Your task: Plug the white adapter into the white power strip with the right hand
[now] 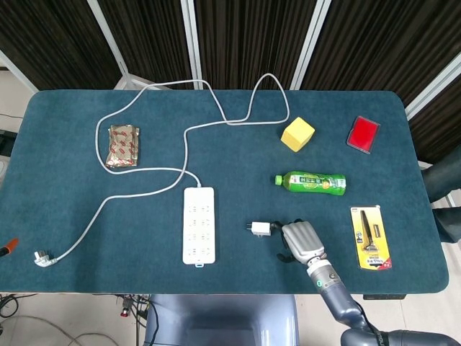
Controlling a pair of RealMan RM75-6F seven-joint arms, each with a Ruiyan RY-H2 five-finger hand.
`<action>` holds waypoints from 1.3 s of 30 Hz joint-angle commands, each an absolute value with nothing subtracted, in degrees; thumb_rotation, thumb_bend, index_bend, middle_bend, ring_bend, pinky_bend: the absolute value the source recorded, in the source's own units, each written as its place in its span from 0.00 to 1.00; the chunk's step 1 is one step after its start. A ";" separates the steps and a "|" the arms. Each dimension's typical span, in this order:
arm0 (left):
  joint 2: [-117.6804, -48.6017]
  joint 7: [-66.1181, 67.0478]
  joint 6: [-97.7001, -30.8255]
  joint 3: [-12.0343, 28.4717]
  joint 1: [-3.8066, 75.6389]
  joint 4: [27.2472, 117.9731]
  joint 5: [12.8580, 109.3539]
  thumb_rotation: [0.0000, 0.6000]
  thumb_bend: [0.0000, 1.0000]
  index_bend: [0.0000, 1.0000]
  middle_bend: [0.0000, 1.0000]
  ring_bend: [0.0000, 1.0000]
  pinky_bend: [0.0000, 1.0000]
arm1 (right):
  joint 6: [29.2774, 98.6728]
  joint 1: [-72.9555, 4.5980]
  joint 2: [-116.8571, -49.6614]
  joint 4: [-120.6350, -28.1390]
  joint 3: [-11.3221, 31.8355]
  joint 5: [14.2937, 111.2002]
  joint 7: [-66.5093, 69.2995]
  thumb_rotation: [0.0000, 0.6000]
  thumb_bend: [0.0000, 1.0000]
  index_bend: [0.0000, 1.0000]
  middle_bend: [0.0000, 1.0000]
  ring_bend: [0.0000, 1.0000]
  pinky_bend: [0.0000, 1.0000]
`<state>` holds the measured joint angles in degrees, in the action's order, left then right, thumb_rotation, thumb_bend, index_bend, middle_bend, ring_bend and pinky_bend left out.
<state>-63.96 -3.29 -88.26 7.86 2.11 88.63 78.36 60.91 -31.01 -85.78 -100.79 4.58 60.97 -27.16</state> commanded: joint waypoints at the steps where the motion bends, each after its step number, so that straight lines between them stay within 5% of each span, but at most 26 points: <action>1: -63.97 -3.28 -88.26 7.86 2.11 88.61 78.35 1.00 0.07 0.11 0.00 0.00 0.00 | 61.12 -31.23 -85.73 -101.25 4.73 60.99 -27.47 1.00 0.28 0.33 0.67 0.51 0.35; 26: -63.87 -3.53 -88.19 7.85 2.13 88.64 78.35 1.00 0.07 0.11 0.00 0.00 0.00 | 63.35 -34.12 -85.07 -107.73 7.63 59.97 -30.94 1.00 0.28 0.32 0.67 0.51 0.35; 29: -63.83 -3.58 -88.21 7.84 2.11 88.65 78.38 1.00 0.07 0.11 0.00 0.00 0.00 | 65.08 -34.16 -84.42 -109.31 8.53 60.26 -31.67 1.00 0.28 0.25 0.52 0.47 0.32; 31: -63.82 -3.61 -88.23 7.83 2.10 88.63 78.40 1.00 0.07 0.11 0.00 0.00 0.00 | 66.36 -34.22 -84.20 -109.97 9.19 60.48 -32.29 1.00 0.28 0.19 0.32 0.33 0.20; 34: -63.89 -3.51 -88.25 7.85 2.11 88.63 78.38 1.00 0.07 0.11 0.00 0.00 0.00 | 67.17 -34.70 -84.24 -110.43 10.29 59.19 -33.32 1.00 0.28 0.15 0.17 0.13 0.09; 39: -63.93 -3.43 -88.32 7.86 2.09 88.65 78.36 1.00 0.07 0.11 0.00 0.00 0.00 | 66.33 -36.28 -84.96 -110.11 12.30 54.55 -33.55 1.00 0.28 0.15 0.12 0.08 0.08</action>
